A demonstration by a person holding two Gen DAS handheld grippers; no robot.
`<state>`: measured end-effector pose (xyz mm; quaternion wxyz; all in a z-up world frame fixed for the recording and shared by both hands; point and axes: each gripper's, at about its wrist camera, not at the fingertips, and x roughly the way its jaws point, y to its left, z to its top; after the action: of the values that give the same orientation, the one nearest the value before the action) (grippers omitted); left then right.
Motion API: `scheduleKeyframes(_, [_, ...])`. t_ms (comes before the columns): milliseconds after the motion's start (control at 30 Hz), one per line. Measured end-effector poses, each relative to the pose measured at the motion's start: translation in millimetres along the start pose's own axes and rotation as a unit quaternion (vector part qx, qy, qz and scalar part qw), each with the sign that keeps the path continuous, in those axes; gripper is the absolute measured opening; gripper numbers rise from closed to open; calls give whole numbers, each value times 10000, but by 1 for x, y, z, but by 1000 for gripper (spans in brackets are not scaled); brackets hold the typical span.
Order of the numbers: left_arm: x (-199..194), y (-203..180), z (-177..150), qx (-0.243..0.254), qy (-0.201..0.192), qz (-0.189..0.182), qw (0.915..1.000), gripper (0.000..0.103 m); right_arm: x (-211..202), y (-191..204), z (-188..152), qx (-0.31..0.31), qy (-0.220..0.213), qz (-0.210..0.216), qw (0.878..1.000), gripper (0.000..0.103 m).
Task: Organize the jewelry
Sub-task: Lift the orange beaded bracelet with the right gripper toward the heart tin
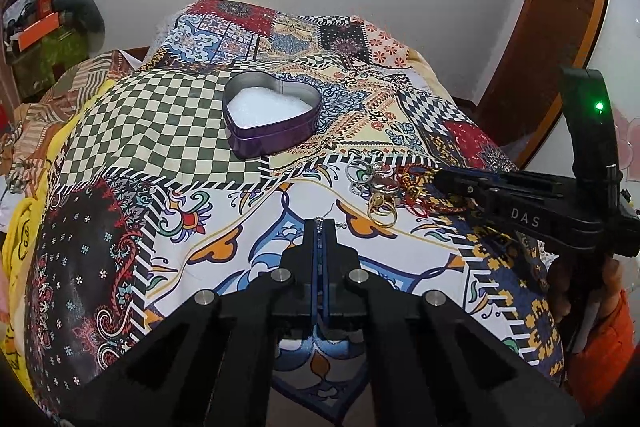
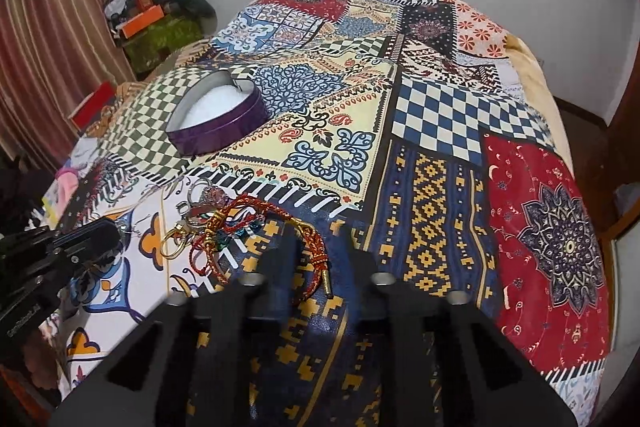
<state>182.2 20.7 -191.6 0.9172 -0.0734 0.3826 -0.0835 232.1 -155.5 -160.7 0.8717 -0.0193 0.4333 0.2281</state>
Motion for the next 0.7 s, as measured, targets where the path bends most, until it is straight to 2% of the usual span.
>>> scheduleKeyframes(233, [-14,-5,7,51,-206,42,9998,0,-12,-1,2,52,-202,-2,9998,7])
scheduleKeyframes(700, [-65,-12,25,163,-788,231,9965,0,-70,15,20,72,-890,13,9960,7])
